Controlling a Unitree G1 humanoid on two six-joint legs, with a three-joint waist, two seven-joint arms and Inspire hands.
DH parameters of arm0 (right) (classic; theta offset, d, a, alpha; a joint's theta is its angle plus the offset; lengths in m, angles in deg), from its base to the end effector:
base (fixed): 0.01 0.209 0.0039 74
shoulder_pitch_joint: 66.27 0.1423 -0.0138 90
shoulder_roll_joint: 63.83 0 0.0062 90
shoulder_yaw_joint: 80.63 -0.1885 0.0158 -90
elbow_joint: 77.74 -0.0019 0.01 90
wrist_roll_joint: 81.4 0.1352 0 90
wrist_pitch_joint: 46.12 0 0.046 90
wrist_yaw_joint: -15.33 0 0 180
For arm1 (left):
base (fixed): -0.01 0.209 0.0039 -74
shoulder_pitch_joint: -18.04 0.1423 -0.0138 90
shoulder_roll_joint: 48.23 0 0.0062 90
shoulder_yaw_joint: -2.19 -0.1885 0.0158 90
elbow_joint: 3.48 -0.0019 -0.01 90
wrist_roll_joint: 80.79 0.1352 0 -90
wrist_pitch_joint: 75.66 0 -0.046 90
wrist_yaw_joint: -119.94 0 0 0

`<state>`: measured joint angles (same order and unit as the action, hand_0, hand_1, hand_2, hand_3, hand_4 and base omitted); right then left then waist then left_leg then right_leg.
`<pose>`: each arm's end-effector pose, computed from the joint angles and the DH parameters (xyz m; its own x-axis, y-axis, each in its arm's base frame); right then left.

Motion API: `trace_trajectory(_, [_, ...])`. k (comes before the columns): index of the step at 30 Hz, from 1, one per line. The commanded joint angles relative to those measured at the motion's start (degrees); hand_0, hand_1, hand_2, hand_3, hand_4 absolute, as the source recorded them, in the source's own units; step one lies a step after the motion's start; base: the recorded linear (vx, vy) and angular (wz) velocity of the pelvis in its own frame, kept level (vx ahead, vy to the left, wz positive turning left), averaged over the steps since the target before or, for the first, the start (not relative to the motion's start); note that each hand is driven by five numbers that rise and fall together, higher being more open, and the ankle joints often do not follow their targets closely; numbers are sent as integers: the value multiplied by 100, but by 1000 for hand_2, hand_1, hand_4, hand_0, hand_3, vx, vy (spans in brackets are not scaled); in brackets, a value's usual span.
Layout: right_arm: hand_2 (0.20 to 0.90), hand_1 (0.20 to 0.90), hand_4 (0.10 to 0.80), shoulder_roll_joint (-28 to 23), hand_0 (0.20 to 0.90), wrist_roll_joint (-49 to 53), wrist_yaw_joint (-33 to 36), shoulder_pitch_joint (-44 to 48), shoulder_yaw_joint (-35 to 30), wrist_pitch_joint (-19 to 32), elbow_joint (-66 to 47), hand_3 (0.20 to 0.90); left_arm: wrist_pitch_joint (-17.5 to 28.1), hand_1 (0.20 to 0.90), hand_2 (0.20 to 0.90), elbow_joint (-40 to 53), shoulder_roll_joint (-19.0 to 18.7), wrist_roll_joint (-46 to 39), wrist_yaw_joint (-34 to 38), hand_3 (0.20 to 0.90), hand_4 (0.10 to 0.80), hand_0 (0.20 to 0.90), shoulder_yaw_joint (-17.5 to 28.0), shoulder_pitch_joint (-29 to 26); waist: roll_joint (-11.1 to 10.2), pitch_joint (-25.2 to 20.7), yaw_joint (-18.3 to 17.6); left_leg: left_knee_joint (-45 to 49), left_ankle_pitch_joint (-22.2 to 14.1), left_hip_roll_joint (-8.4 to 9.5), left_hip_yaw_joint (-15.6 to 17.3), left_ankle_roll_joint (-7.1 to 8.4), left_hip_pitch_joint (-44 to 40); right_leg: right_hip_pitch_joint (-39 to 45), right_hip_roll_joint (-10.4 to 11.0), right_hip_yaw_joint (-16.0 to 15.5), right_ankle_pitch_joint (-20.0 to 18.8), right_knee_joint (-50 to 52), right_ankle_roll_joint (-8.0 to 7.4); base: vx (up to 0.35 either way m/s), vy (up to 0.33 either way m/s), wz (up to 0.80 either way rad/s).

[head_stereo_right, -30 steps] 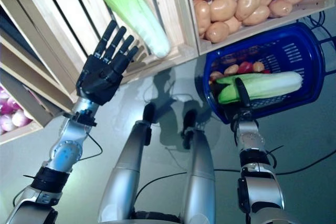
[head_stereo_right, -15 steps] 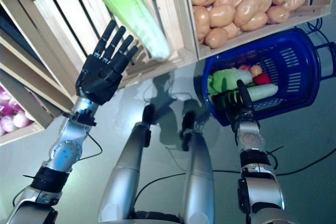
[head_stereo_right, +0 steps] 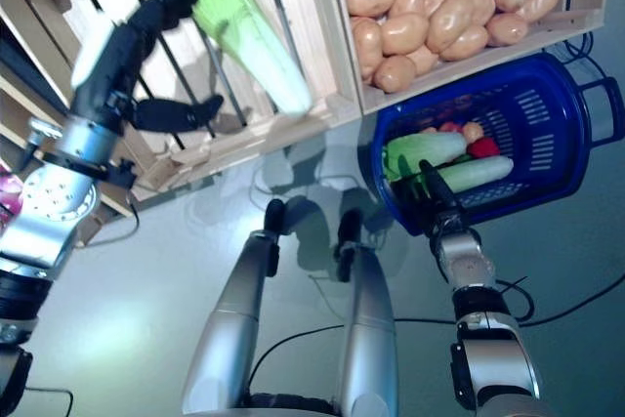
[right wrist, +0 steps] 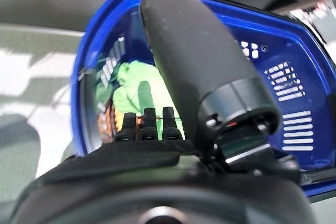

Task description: Put vegetables into the basket

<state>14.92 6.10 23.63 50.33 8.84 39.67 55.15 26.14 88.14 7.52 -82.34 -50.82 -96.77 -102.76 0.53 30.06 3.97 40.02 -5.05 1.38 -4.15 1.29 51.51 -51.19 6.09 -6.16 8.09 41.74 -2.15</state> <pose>0.2763 -0.2651 0.0480 0.9050 -0.2034 -0.3735 0.4252 0.4065 0.8087 0.2618 0.2335 0.2199 0.7376 -0.2936 0.6080 -0.2604 0.7071 0.6574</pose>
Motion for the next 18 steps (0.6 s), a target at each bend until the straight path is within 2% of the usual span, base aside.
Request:
trace_trajectory(1, [900,900,800,-108,900,-419,-569,-478,112,252,-762,900,290,900,900,644,-81,1647,835,900,800,900,145,-518,60,-27,-129,-582,260,-30,479,-124,-137,311,-109,-82,-475,-421,48,-25,113,-6])
trace_trajectory(3, [900,900,800,-34,900,-616,-619,-601,202,272,-950,900,81,900,900,606,-216,1965,959,900,800,900,41,-644,57,-27,-193,-587,252,-46,520,-121,-147,301,-117,-47,-481,-435,28,-21,97,-5])
trace_trajectory(5, [900,900,800,-31,900,-925,-700,-767,340,114,-1179,900,-185,900,900,499,-388,3022,1178,900,800,900,-146,-858,36,-27,-290,-604,237,-85,587,-115,-169,295,-118,-15,-483,-466,14,-25,84,-8])
trace_trajectory(6, [900,900,800,-38,900,-933,-699,-783,357,112,-1192,900,-219,900,900,482,-421,3046,1191,900,800,900,-192,-897,35,-27,-297,-603,237,-88,593,-114,-165,287,-118,-9,-485,-464,12,-30,93,-10])
trace_trajectory(7, [900,900,800,-89,900,-978,-729,-865,468,57,-1219,900,-408,900,900,384,-599,3424,1324,900,800,900,-418,-1113,33,-27,-358,-595,241,-116,629,-109,-137,245,-104,7,-499,-461,4,-24,75,-11])
trace_trajectory(11, [900,900,800,-190,900,-807,-901,-987,599,77,-1168,900,-534,900,900,177,-896,3810,1333,900,800,900,-923,-1549,31,-27,-460,-649,232,-179,715,-94,-176,247,-79,30,-524,-543,-32,-18,74,-11])
trace_trajectory(14, [900,900,800,-213,900,-791,-954,-1014,649,105,-1199,900,-575,900,900,93,-948,4020,1192,900,800,900,-1285,-1762,32,-27,-538,-696,250,-207,764,-81,-185,235,-85,48,-563,-601,-56,-9,66,-9])
trace_trajectory(18, [900,900,800,-206,900,-656,-1044,-1034,706,180,-1304,900,-849,900,900,-75,-1009,4142,970,900,800,900,-1880,-2189,23,-27,-627,-793,265,-234,807,-75,-219,237,-96,69,-582,-699,-80,-10,46,-8])
